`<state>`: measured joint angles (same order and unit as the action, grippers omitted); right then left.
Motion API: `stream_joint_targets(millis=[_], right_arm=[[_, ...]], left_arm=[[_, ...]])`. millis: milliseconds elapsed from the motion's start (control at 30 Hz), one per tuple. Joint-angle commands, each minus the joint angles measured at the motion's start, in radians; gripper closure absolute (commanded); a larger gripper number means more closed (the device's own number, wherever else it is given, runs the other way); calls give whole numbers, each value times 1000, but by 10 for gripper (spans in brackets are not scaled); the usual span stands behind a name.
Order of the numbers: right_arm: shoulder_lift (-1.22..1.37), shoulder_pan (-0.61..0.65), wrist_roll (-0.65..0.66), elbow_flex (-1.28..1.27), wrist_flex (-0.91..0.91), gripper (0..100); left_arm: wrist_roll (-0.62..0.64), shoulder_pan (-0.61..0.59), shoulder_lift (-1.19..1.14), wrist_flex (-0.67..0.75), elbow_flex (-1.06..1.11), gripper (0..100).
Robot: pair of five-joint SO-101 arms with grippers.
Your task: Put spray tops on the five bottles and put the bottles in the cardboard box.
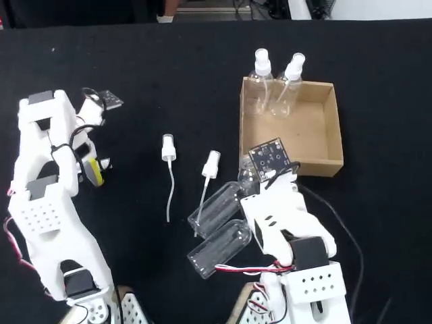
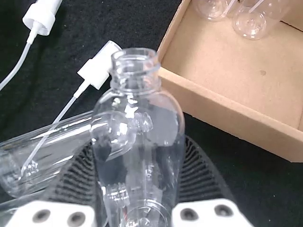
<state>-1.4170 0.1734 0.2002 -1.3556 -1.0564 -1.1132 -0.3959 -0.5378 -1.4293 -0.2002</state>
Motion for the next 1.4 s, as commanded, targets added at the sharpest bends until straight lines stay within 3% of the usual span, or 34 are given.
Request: stream_joint_targets(millis=[0, 367, 433, 567, 667, 767, 933, 1000, 1067, 1200, 1367], right_arm=[[-19, 5, 2, 5, -9, 988], [-19, 3, 2, 5, -9, 988], [-19, 3, 2, 5, -9, 988], [-19, 3, 2, 5, -9, 988], [-19, 3, 2, 5, -9, 988], [-19, 3, 2, 5, -9, 988], [-19, 3, 2, 5, -9, 988], [-19, 3, 2, 5, -9, 988], [-19, 3, 2, 5, -9, 988], [-19, 3, 2, 5, -9, 988], [-19, 3, 2, 4, -9, 988]], left_arm=[[-12, 36, -14, -3, -68, 745], [-17, 47, -25, -11, -107, 745], [-25, 47, -25, -44, -87, 793], [-14, 48, -20, -68, -84, 984], [8, 70, -12, -83, -85, 928], [149, 111, -9, -118, -142, 970], [583, 170, -12, -89, -194, 961], [680, 173, -12, -74, -188, 959], [674, 173, -12, -81, -188, 923], [624, 150, -12, -81, -171, 760], [445, 127, -12, -80, -182, 773]])
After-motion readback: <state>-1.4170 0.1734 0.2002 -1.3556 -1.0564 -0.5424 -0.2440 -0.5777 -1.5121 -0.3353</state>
